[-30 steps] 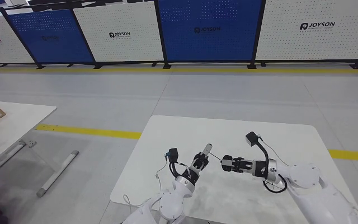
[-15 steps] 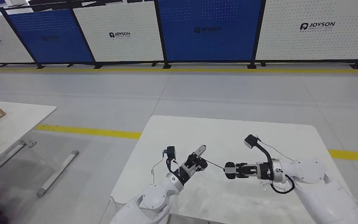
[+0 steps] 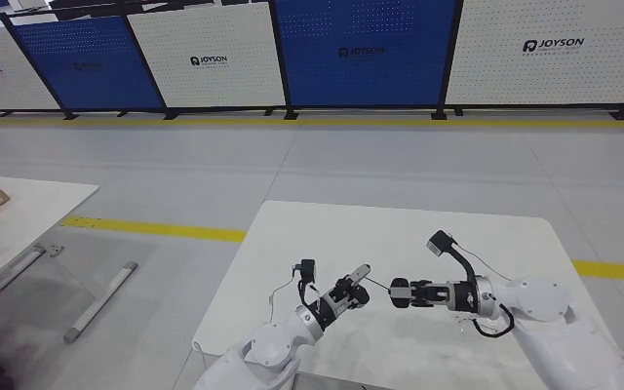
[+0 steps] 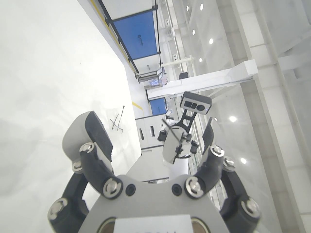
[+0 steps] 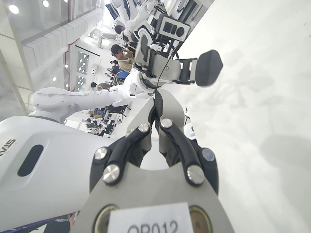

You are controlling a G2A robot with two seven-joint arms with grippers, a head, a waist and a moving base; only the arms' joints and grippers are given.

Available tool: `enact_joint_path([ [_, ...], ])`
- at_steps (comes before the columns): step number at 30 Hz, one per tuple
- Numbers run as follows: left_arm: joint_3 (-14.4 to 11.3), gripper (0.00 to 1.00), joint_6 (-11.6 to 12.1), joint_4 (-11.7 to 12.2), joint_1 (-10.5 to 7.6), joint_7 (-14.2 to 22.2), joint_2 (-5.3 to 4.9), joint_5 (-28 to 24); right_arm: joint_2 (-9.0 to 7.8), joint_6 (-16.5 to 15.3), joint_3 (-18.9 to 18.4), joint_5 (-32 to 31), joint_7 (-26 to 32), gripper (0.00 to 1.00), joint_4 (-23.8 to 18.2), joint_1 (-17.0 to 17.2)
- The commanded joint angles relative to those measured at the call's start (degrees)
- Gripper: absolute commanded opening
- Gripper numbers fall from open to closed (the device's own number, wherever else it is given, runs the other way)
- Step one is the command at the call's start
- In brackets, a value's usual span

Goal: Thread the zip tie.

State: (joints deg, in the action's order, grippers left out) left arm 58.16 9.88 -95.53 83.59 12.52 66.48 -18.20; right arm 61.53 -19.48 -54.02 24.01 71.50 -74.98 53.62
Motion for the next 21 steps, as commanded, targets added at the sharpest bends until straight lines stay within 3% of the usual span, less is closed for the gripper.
enact_joint_path([
  [1, 0.6, 1.0, 1.11, -0.43, 0.05, -1.24, 0.11, -1.15, 0.27, 0.34, 0.68, -0.3, 0.42, 0.0, 1.24, -0.83],
  [2, 0.52, 1.0, 1.59, -0.6, 0.15, -2.63, 0.22, -1.04, 0.27, 0.34, 0.68, -0.3, 0.42, 0.0, 1.24, -0.83],
  [11, 0.37, 1.0, 1.71, -0.75, 0.11, -2.42, 0.25, -0.96, 0.27, 0.34, 0.68, -0.3, 0.42, 0.0, 1.24, -0.83],
  [13, -0.04, 1.0, 2.87, -0.55, 0.06, -1.44, 0.3, -0.33, 0.27, 0.34, 0.68, -0.3, 0.42, 0.0, 1.24, -0.83],
  [16, -0.3, 1.0, 2.97, -0.71, -0.03, 0.18, 0.47, -3.2, 0.27, 0.34, 0.68, -0.3, 0.42, 0.0, 1.24, -0.83],
  [18, 0.33, 1.0, 3.4, -1.19, -0.2, -1.76, 0.67, -5.32, 0.27, 0.34, 0.68, -0.3, 0.42, 0.0, 1.24, -0.83],
  [21, 0.33, 1.0, 3.4, -1.19, -0.2, -1.76, 0.67, -5.32, 0.27, 0.34, 0.68, -0.3, 0.42, 0.0, 1.24, -0.83],
])
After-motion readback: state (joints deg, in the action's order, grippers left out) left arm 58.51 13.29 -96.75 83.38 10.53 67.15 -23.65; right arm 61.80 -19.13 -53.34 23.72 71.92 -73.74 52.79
